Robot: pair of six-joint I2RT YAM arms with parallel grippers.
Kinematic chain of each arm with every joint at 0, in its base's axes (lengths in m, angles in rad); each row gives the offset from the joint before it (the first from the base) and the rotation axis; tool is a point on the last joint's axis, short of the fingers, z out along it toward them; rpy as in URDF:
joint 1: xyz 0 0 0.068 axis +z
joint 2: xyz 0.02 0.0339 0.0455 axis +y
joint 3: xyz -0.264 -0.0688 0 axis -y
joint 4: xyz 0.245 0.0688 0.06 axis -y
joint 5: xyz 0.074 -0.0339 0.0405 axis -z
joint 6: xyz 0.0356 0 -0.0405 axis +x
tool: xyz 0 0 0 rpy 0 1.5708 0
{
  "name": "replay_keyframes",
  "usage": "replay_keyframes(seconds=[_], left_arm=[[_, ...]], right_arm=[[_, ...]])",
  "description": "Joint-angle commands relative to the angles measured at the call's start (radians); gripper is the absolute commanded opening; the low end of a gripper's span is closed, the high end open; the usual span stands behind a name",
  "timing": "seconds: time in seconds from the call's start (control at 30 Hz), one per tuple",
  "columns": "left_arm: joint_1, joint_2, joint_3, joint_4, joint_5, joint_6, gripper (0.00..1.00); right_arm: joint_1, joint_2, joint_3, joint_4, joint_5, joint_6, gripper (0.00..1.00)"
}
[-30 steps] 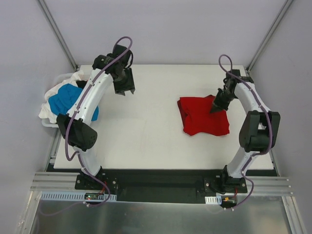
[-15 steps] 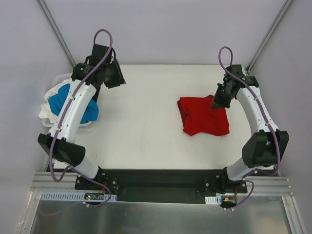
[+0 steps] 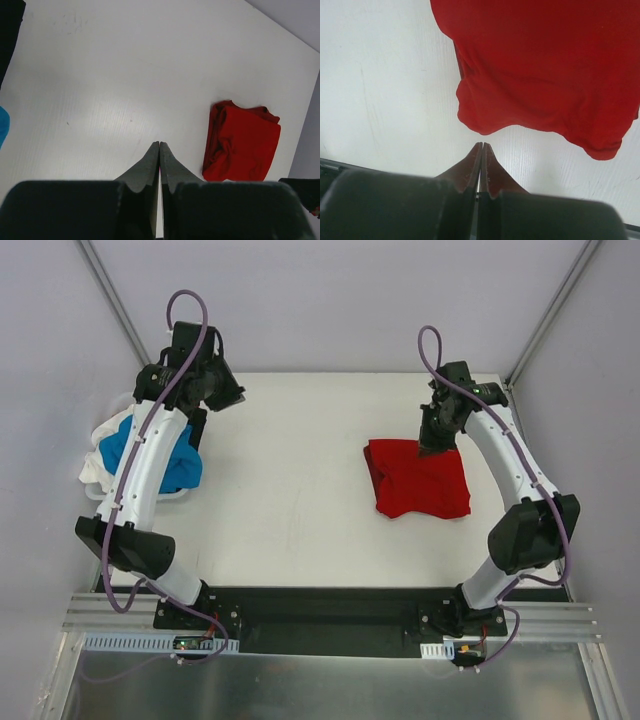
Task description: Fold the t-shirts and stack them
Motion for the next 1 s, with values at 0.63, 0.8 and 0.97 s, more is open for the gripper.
replay_keyframes(seconds=[0.63, 0.8, 0.97], left_arm=[[0.081, -0.072, -0.309, 0.165, 0.309, 0.027, 0.87], [0.071, -0.053, -0.404, 0.148, 0.231, 0.084, 0.03], [-0.017, -0.01, -0.325, 0.119, 0.047, 0.198, 0.27]], right_arm=[[0.049, 0.042, 0.001, -0.011, 0.204, -0.102, 0.71], [0.047, 0.12, 0.07, -0.054, 0.25, -0.097, 0.06], [0.046, 0.154, 0.079, -0.054, 0.255, -0.099, 0.01]])
